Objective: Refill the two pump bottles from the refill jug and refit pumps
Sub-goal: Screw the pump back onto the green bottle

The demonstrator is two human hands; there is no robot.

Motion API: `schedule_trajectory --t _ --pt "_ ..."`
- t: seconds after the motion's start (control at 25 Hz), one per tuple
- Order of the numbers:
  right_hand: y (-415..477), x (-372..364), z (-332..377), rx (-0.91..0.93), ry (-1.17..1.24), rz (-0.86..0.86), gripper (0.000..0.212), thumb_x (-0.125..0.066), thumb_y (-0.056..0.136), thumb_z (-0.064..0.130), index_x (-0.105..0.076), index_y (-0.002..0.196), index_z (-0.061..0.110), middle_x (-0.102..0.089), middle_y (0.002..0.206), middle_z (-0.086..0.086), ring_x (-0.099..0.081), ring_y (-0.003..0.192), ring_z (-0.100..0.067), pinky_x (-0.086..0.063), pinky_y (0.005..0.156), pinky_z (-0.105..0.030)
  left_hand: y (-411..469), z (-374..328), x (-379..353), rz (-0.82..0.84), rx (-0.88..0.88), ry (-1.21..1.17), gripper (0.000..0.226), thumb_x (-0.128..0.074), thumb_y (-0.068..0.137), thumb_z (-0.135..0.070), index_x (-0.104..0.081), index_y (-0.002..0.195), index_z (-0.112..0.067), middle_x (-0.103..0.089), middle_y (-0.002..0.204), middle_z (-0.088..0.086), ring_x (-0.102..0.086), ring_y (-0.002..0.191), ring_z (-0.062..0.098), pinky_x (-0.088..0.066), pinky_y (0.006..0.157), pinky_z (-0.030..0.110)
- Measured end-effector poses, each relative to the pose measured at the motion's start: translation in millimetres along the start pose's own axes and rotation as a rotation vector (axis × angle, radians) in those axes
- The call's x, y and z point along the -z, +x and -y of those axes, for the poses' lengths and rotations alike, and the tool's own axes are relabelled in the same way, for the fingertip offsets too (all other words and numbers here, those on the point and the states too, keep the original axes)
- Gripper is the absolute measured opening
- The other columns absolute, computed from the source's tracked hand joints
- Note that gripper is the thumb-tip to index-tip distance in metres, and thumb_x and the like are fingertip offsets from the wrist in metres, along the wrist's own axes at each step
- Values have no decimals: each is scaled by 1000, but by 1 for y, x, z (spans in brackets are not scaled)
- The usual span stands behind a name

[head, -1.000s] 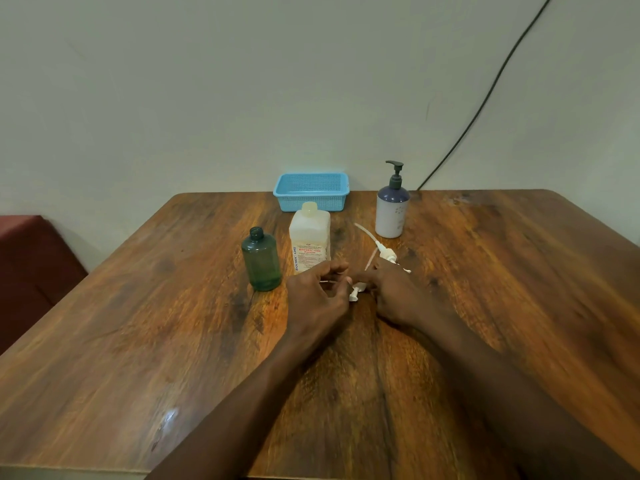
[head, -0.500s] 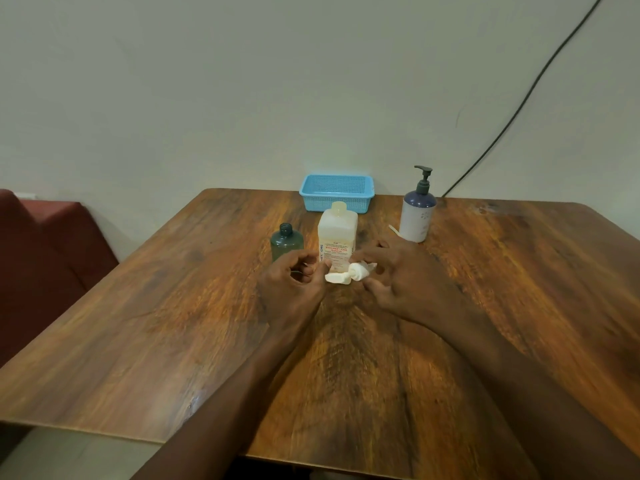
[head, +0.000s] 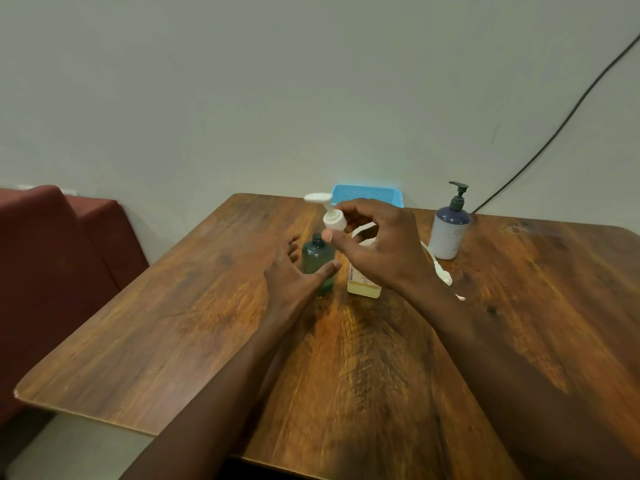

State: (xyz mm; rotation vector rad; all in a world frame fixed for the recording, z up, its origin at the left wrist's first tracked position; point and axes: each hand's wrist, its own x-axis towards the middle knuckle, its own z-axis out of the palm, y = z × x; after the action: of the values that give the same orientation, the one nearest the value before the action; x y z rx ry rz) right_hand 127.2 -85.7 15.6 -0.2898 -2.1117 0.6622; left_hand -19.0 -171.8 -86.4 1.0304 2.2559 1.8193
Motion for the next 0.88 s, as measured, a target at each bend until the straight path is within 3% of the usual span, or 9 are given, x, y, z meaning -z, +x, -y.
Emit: schedule_trajectory --t 0.12,0.24,0.36,0.52,0.76,0.88 --pt "19 -6 -11 -131 142 -141 35 -79 88 27 -69 120 19 -71 101 12 -69 90 2 -59 76 -17 9 2 -3 54 7 29 88 -92 73 -46 -55 147 -17 -65 142 7 -65 126 21 -59 101 37" --pt "33 -12 -23 -207 265 -183 33 -76 90 25 -67 122 24 -72 107 10 -73 99 -10 -64 80 -34 13 4 -3 48 20 18 90 -93 72 -47 -56 147 -17 -66 142 6 -65 126 21 -59 100 32" --pt "41 -19 -30 -217 287 -195 34 -76 90 25 -69 123 23 -74 109 6 -74 101 -14 -64 81 -41 14 6 -3 52 28 7 90 -94 70 -50 -58 146 -17 -67 140 4 -64 124 19 -58 102 35" --pt "47 -20 -33 -212 270 -242 36 -76 90 27 -69 125 22 -73 108 13 -74 101 -10 -64 80 -39 14 7 1 25 22 5 85 -94 68 -49 -63 140 -17 -71 133 1 -68 118 15 -61 97 33" --pt "48 -20 -34 -186 248 -135 35 -75 91 23 -70 125 25 -73 108 6 -74 100 -11 -64 82 -40 7 5 6 -6 -15 8 86 -96 66 -50 -66 139 -15 -73 132 0 -69 118 12 -61 98 30" --pt "51 -15 -32 -187 290 -204 35 -76 90 26 -70 124 21 -75 108 5 -75 99 -12 -64 80 -43 6 -1 9 -8 -45 8 86 -95 66 -51 -66 138 -14 -73 131 0 -69 118 10 -61 96 27"
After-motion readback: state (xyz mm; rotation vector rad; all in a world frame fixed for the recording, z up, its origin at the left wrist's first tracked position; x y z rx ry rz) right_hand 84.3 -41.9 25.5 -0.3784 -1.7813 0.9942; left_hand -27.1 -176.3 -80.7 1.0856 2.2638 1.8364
